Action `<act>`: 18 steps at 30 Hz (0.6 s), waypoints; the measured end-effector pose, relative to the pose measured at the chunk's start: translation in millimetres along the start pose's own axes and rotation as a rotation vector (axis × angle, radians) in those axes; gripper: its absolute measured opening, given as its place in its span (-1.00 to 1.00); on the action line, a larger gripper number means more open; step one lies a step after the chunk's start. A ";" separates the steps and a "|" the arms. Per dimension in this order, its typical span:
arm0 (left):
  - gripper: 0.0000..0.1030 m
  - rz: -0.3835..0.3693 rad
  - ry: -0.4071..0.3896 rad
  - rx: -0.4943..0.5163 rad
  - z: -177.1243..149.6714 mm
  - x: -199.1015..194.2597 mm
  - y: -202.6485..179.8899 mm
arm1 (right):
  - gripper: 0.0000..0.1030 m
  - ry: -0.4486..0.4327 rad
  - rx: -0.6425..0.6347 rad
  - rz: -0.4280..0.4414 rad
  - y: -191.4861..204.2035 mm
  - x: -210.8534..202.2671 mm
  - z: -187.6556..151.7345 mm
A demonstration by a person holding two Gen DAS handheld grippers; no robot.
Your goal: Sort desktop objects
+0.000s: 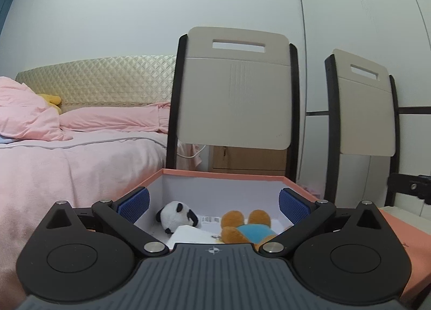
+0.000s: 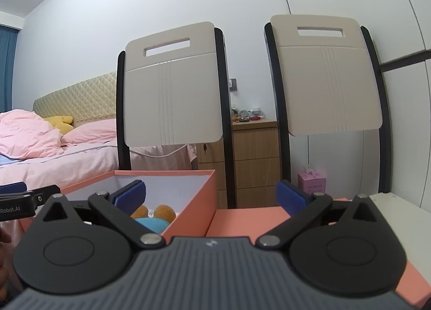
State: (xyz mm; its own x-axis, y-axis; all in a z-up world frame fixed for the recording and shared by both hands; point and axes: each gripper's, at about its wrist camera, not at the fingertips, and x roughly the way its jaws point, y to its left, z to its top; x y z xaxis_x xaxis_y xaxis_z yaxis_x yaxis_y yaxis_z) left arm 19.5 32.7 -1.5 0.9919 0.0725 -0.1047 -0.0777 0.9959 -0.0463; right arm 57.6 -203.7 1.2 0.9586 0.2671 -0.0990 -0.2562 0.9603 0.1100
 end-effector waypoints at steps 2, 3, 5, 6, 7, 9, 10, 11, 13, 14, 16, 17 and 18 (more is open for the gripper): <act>1.00 -0.006 0.002 0.004 -0.2 -6.6 -7.0 | 1.00 -0.002 -0.007 0.003 0.0 -3.1 0.3; 1.00 -0.005 0.006 0.009 -0.2 -9.7 -10.6 | 1.00 -0.003 -0.011 0.005 -0.1 -5.2 0.5; 1.00 -0.010 0.012 0.014 -1.4 -18.6 -16.8 | 1.00 -0.007 -0.008 0.008 -1.1 -10.7 0.5; 1.00 -0.013 0.018 0.017 -1.8 -23.2 -19.3 | 1.00 -0.006 -0.006 0.011 -2.1 -13.8 0.2; 1.00 -0.016 0.024 0.019 -2.2 -27.8 -21.7 | 1.00 -0.004 -0.004 0.015 -3.2 -17.0 -0.1; 1.00 -0.020 0.032 0.027 -2.2 -37.6 -26.6 | 1.00 -0.001 -0.003 0.018 -5.0 -23.6 -0.9; 1.00 -0.021 0.035 0.031 -1.6 -41.9 -28.8 | 1.00 0.000 -0.004 0.018 -6.0 -27.0 -1.4; 1.00 -0.023 0.036 0.031 -0.8 -46.6 -30.6 | 1.00 -0.001 -0.003 0.016 -7.2 -30.2 -1.5; 1.00 -0.028 0.037 0.031 0.8 -56.1 -34.0 | 1.00 -0.008 0.005 0.013 -9.8 -37.1 -1.9; 1.00 -0.030 0.039 0.031 1.3 -60.5 -34.8 | 1.00 -0.011 0.011 0.012 -11.0 -40.1 -2.1; 1.00 -0.030 0.044 0.028 0.7 -67.6 -35.6 | 1.00 -0.014 0.026 0.008 -13.0 -45.8 -2.8; 1.00 -0.029 0.048 0.026 -0.3 -70.5 -35.4 | 1.00 -0.017 0.032 0.010 -13.4 -48.8 -3.3; 1.00 -0.027 0.053 0.024 -1.3 -73.4 -35.3 | 1.00 -0.020 0.037 0.012 -13.6 -51.8 -4.0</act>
State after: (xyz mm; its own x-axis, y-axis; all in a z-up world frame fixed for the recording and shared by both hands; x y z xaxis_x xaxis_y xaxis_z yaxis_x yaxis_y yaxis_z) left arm -50.6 -7.9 6.5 0.9868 0.0431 -0.1559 -0.0478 0.9985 -0.0265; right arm 10.9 -230.3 0.9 0.9578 0.2767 -0.0776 -0.2634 0.9533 0.1478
